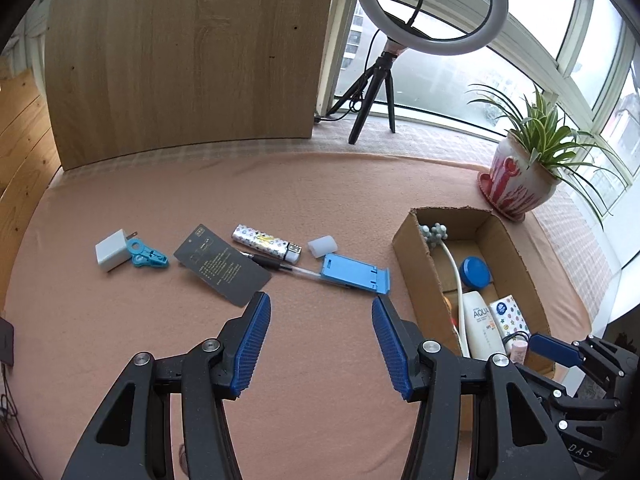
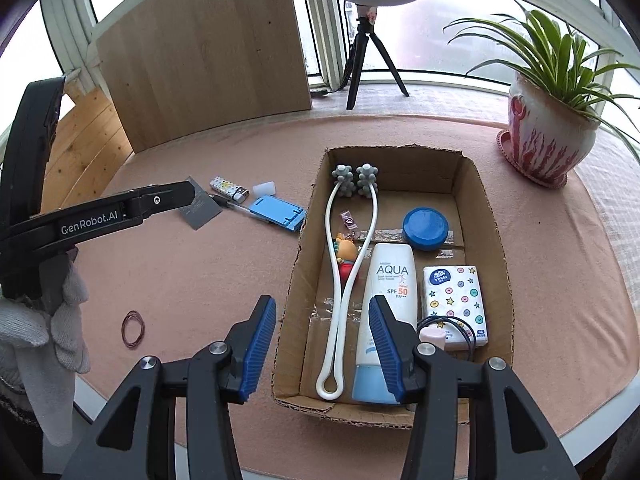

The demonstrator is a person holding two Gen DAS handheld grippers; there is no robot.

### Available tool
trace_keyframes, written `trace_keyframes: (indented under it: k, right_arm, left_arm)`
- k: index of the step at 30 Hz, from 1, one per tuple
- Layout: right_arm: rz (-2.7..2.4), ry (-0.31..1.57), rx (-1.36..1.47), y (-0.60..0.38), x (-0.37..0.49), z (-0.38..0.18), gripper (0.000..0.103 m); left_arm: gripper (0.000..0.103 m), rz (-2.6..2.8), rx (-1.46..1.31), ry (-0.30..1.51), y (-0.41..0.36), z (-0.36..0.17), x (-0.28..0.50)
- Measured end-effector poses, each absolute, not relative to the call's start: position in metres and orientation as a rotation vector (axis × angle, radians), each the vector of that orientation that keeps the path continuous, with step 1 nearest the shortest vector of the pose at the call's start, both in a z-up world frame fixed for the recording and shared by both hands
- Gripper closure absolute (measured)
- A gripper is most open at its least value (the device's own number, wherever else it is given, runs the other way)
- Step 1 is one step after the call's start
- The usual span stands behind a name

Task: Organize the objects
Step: 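Move the left gripper down to the white charger plug and grasp it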

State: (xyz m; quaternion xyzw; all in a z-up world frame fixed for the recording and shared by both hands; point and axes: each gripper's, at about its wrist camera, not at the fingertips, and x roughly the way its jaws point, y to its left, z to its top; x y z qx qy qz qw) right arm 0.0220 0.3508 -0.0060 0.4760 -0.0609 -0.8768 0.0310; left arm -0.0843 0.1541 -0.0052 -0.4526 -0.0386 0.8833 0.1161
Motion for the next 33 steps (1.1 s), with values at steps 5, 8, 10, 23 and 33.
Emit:
trace_keyframes:
  k: [5, 8, 10, 23, 33]
  right_arm:
    - [-2.678, -0.114, 1.497, 0.326, 0.008, -0.004, 0.058]
    - [-2.645, -0.159, 1.519, 0.315, 0.001, -0.007, 0.058]
    - [-2.625, -0.207, 1.521, 0.310, -0.003, -0.010, 0.058]
    - [-2.682, -0.187, 1.578, 0.284, -0.032, -0.026, 0.058]
    - [-2.622, -0.133, 1.567, 0.262, -0.082, -0.033, 0.058]
  left_arm:
    - [0.046, 2.655, -1.356, -0.164, 0.098, -0.005, -0.070]
    - [0.046, 2.694, -1.377, -0.199, 0.064, -0.007, -0.059]
    - [0.046, 2.715, -1.399, -0.216, 0.042, -0.010, -0.053]
    - [0.046, 2.752, -1.524, -0.369, -0.060, -0.046, -0.030]
    - [0.046, 2.752, -1.548, -0.403, -0.087, -0.054, -0.048]
